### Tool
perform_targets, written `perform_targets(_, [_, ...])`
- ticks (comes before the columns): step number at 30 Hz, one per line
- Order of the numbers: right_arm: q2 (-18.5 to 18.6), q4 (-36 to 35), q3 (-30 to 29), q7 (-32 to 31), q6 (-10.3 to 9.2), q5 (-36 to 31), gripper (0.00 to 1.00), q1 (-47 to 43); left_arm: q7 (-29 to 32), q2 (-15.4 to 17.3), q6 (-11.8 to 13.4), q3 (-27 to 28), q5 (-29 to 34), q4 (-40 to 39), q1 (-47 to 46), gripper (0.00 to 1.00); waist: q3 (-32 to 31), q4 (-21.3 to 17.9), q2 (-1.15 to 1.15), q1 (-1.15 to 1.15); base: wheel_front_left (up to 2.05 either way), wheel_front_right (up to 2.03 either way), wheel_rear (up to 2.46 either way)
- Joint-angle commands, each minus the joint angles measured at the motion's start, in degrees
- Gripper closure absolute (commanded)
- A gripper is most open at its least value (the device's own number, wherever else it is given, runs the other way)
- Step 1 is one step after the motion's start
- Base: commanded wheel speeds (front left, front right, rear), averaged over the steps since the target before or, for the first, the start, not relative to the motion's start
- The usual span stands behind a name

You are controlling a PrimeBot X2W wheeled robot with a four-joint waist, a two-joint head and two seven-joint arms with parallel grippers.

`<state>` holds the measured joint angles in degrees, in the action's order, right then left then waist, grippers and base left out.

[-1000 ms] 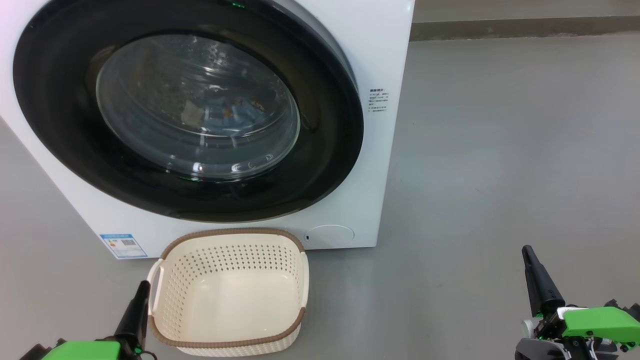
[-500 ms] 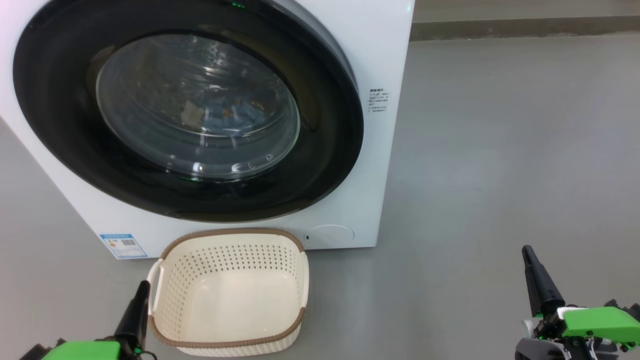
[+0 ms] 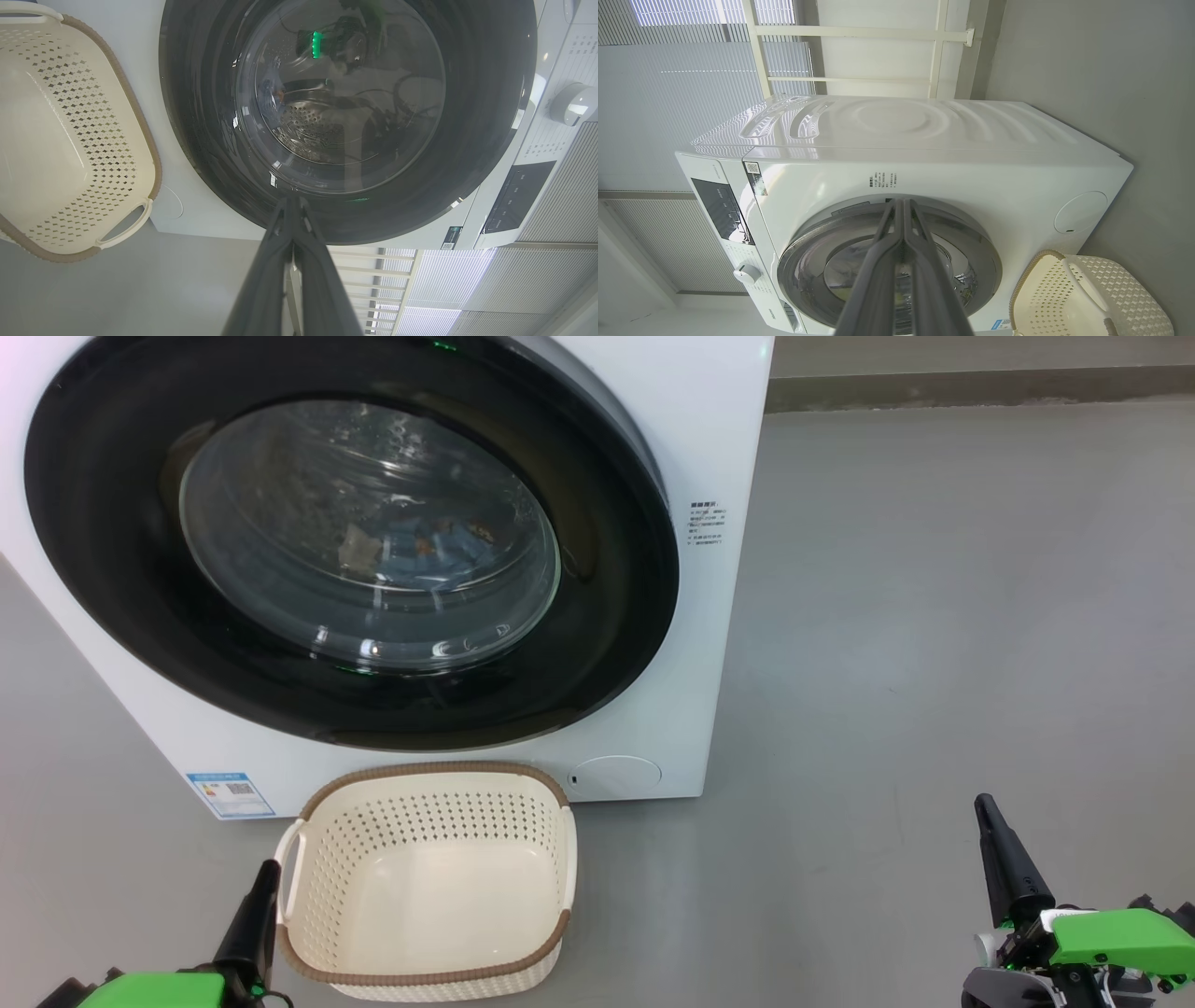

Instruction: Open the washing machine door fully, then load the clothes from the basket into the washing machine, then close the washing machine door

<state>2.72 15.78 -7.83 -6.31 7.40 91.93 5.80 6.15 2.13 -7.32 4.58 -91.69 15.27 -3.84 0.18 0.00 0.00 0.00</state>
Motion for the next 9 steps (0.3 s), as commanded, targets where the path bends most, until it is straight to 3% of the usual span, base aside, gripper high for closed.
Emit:
perform_targets(1, [0.2, -1.8, 1.3, -0.2, 0.09, 0.2, 1.00, 0.4, 0.4, 0.8, -0.2, 2.0, -0.4, -1.2, -2.4, 1.00, 0.0, 0.0, 0.00, 0.00, 0.00, 0.00, 0.00])
perform_targets(9, [0.2, -1.8, 1.3, -0.2, 0.09, 0.2, 1.00, 0.4, 0.4, 0.8, -0.2, 2.0, -0.4, -1.2, -2.4, 1.00, 0.0, 0.0, 0.00, 0.00, 0.00, 0.00, 0.00])
